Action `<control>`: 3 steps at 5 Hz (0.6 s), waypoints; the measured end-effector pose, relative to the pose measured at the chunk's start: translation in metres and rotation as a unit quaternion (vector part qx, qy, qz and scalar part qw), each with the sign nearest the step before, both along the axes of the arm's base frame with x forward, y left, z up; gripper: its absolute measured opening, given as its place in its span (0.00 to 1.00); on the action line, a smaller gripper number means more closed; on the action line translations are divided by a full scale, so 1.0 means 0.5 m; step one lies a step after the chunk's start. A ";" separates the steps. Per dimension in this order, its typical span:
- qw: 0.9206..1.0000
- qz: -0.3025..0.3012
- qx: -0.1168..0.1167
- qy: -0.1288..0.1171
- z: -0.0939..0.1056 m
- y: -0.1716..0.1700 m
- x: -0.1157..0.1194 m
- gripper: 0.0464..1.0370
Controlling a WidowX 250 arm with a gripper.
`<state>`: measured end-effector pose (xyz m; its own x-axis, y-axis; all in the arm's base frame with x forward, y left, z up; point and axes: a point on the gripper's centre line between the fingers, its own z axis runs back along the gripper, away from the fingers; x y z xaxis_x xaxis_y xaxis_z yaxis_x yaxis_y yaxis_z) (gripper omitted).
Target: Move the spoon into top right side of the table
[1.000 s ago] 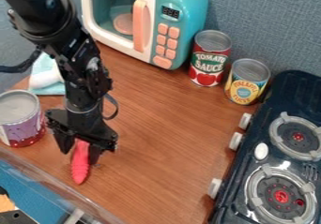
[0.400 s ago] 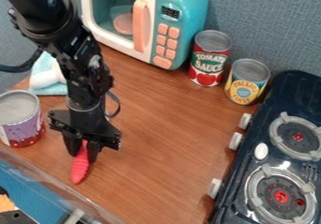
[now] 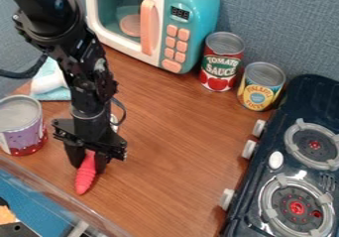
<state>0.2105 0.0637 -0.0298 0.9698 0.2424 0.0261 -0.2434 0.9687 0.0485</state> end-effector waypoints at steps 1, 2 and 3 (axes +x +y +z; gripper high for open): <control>0.999 0.015 -0.037 0.001 -0.002 0.011 0.012 0.84; 1.000 0.009 -0.026 -0.005 -0.004 0.009 0.005 0.59; 1.000 0.001 -0.015 -0.017 -0.001 0.000 0.007 0.38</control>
